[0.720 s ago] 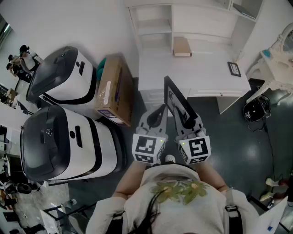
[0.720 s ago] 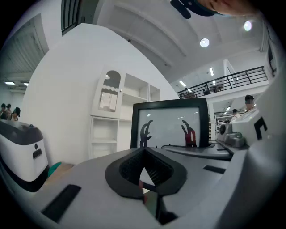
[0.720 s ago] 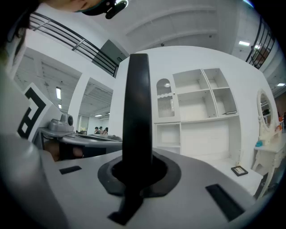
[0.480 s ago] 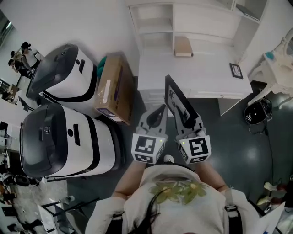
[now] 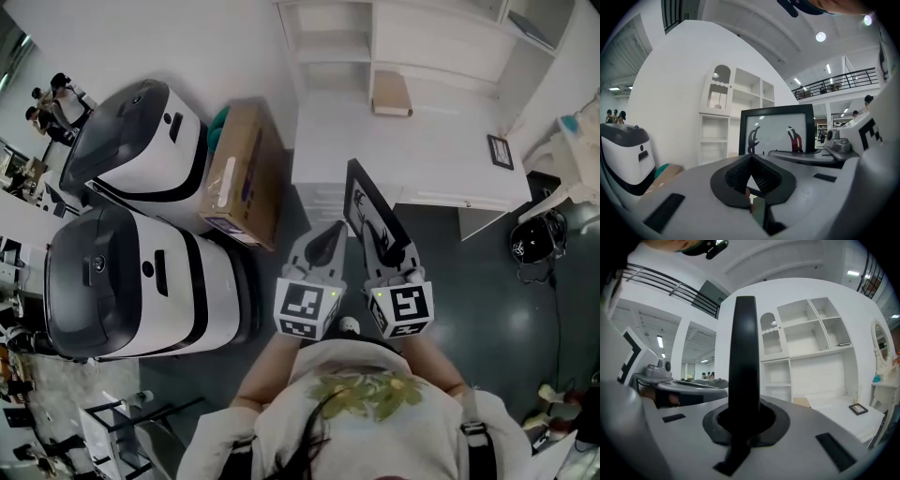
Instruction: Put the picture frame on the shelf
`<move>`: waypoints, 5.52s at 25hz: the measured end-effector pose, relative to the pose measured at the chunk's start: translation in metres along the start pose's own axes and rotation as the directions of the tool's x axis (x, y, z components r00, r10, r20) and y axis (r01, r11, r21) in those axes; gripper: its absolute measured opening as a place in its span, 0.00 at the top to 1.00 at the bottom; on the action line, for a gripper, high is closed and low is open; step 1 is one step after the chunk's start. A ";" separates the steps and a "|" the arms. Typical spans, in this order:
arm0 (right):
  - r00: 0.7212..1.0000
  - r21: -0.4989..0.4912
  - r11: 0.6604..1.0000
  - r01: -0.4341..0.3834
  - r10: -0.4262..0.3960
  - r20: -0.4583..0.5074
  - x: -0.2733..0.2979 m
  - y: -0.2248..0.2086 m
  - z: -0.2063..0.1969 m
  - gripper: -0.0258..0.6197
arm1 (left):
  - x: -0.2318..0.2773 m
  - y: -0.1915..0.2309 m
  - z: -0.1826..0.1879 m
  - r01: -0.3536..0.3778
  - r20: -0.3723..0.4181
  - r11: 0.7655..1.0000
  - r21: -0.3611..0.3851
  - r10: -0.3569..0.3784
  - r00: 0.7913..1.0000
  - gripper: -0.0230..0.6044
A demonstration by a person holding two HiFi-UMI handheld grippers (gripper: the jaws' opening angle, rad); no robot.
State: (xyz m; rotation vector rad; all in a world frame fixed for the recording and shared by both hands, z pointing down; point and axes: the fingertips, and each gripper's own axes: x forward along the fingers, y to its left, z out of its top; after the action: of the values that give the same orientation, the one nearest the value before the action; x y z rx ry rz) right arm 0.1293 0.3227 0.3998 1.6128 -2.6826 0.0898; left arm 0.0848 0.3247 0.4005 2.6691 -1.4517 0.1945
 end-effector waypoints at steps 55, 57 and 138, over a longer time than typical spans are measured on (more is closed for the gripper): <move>0.988 -0.043 0.988 0.151 -0.153 -0.026 0.310 -0.052 0.009 0.91 | 0.193 0.253 0.024 0.124 -0.020 0.992 -0.033 -0.125 0.992 0.92; 0.989 -0.046 0.988 0.148 -0.149 -0.015 0.321 -0.058 0.014 0.91 | 0.202 0.258 0.028 0.121 -0.016 0.992 -0.021 -0.121 0.992 0.92; 0.997 -0.085 0.994 0.074 -0.071 0.030 0.552 -0.167 0.037 0.91 | 0.377 0.377 0.045 0.009 -0.066 0.999 -0.038 -0.011 0.998 0.92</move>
State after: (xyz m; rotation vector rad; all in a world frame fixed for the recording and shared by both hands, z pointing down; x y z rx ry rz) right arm 0.0181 -0.2447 0.3917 1.6952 -2.6043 -0.0474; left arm -0.0264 -0.1980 0.4246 2.6137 -1.4081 0.2494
